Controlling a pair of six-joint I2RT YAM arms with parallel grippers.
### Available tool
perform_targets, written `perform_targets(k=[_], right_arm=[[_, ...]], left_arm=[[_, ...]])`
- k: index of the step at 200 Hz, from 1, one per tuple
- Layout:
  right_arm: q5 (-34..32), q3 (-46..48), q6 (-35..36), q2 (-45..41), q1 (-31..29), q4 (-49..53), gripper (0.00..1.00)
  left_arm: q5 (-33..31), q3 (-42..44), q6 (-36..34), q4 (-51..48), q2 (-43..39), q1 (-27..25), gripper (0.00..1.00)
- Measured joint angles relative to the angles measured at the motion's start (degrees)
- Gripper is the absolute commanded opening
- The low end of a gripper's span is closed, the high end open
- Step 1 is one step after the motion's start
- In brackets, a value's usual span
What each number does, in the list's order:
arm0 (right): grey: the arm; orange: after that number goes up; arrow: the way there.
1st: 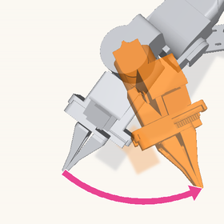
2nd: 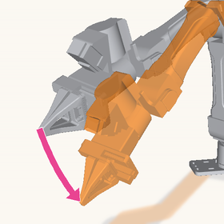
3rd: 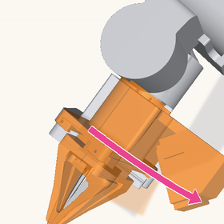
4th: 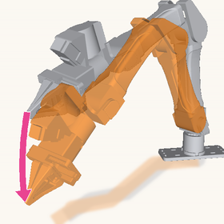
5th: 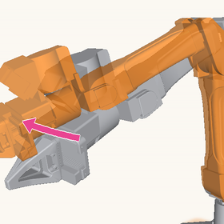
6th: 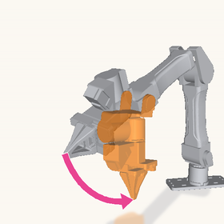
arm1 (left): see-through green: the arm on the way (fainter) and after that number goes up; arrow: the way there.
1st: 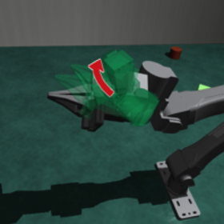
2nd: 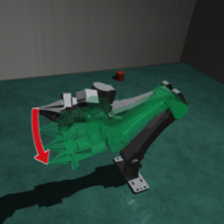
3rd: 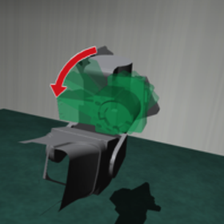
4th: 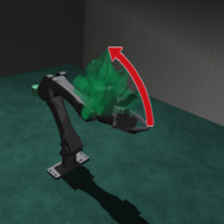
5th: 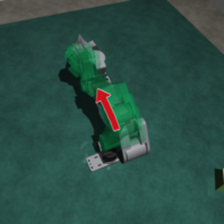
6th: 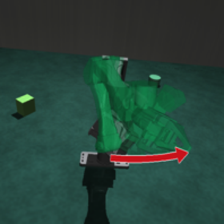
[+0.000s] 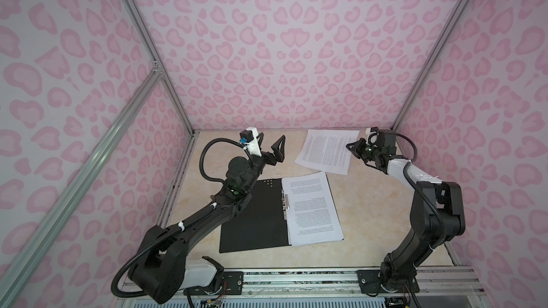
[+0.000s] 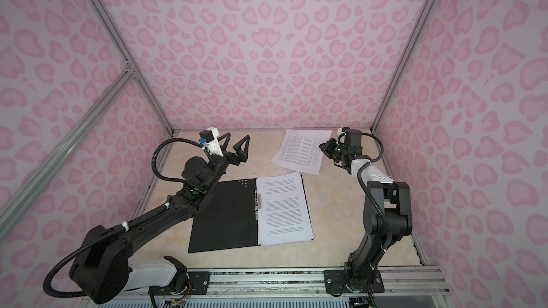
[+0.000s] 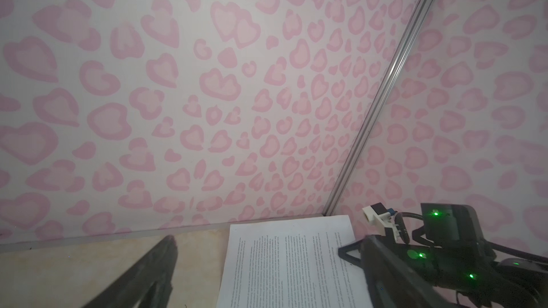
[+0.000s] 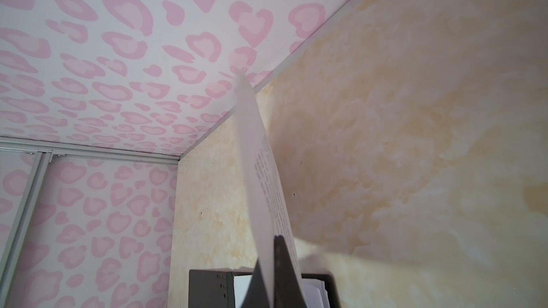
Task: Put the files into the folder
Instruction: 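Lift the sheet upright with the right gripper while the left draws back, then carry the sheet over the folder and release it onto the stack with the right gripper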
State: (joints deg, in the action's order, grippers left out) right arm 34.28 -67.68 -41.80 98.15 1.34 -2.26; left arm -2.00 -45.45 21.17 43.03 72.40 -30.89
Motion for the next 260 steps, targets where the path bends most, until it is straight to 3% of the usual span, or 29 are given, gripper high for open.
perform_targets(k=[40,65,100,127,198,235,260], right_arm=[[-7.8,1.6,1.0,-12.6,-3.7,4.3,0.0],[-12.3,3.1,-1.2,-20.9,-11.2,5.5,0.0],[-20.6,3.1,-4.3,-26.0,-22.1,7.9,0.0],[-24.4,7.4,-7.9,-27.5,-26.1,7.1,0.0],[-24.9,3.3,-11.8,-23.5,-31.0,5.3,0.0],[-31.3,12.7,-13.8,-28.9,-31.0,5.7,0.0],[-38.7,21.6,-17.8,-33.3,-35.0,8.2,0.0]], left_arm=[[1.3,4.5,2.8,-22.4,-16.7,-0.4,0.97],[1.2,8.7,2.0,-35.4,-24.4,-0.4,0.97],[2.0,14.3,0.0,-48.8,-34.7,-0.4,0.97],[2.3,15.6,-0.5,-50.8,-39.0,-0.4,0.97],[4.8,14.9,-1.3,-52.7,-36.5,-0.4,0.97],[5.4,14.9,-1.4,-52.9,-38.6,-0.4,0.97],[5.7,14.9,-1.5,-52.8,-38.1,-0.4,0.97]])
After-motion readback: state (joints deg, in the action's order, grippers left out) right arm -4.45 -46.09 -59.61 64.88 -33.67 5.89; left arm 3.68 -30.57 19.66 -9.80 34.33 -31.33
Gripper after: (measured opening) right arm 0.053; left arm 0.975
